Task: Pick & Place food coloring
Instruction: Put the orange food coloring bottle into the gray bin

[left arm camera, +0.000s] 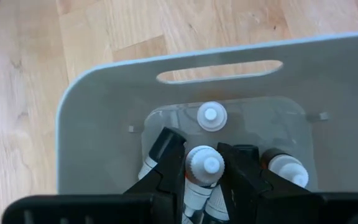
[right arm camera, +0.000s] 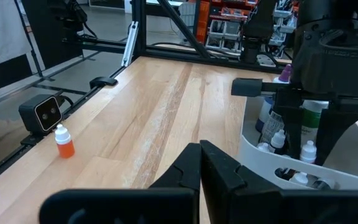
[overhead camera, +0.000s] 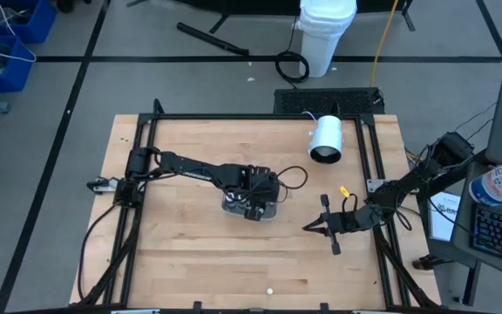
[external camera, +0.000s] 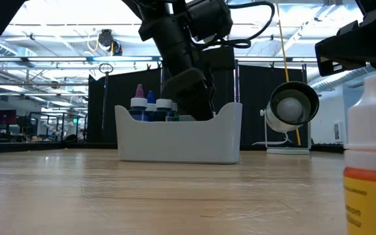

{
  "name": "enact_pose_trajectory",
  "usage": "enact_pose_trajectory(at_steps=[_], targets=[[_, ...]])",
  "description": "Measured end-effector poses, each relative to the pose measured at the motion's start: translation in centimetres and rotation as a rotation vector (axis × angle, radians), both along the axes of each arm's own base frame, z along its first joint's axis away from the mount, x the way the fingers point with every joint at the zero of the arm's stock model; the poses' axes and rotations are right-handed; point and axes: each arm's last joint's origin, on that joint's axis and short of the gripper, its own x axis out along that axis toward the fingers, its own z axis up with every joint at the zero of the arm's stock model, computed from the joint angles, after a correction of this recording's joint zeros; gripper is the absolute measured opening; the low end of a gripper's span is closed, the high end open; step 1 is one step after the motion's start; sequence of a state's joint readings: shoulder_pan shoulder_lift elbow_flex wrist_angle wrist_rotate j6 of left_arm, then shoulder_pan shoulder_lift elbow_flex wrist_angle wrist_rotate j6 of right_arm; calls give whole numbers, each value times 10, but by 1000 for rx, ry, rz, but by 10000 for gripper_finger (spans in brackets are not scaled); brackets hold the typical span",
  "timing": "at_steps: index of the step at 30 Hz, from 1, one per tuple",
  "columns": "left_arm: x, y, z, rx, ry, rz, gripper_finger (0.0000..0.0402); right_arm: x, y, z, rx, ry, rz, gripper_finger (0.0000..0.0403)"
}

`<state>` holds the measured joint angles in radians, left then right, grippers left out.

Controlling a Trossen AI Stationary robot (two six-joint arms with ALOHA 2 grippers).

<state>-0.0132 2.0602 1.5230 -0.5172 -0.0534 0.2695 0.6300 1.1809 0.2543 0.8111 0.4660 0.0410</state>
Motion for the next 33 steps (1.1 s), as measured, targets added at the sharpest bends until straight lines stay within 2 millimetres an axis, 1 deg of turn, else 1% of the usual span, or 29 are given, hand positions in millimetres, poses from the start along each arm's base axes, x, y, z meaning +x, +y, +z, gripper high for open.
enact_pose_trajectory(at_steps=[4,14,25,28,33], targets=[[0,0,-1,14,-5,5,83,0,0,0,0,0,0,0],[-4,3,-13,73,-1,32,83,0,0,0,0,0,0,0],[-3,3,-13,66,-14,44,85,0,0,0,0,0,0,0],[-3,3,-13,57,-16,58,100,0,0,0,0,-1,0,0],[-4,3,-13,46,-9,77,145,0,0,0,0,0,0,0]])
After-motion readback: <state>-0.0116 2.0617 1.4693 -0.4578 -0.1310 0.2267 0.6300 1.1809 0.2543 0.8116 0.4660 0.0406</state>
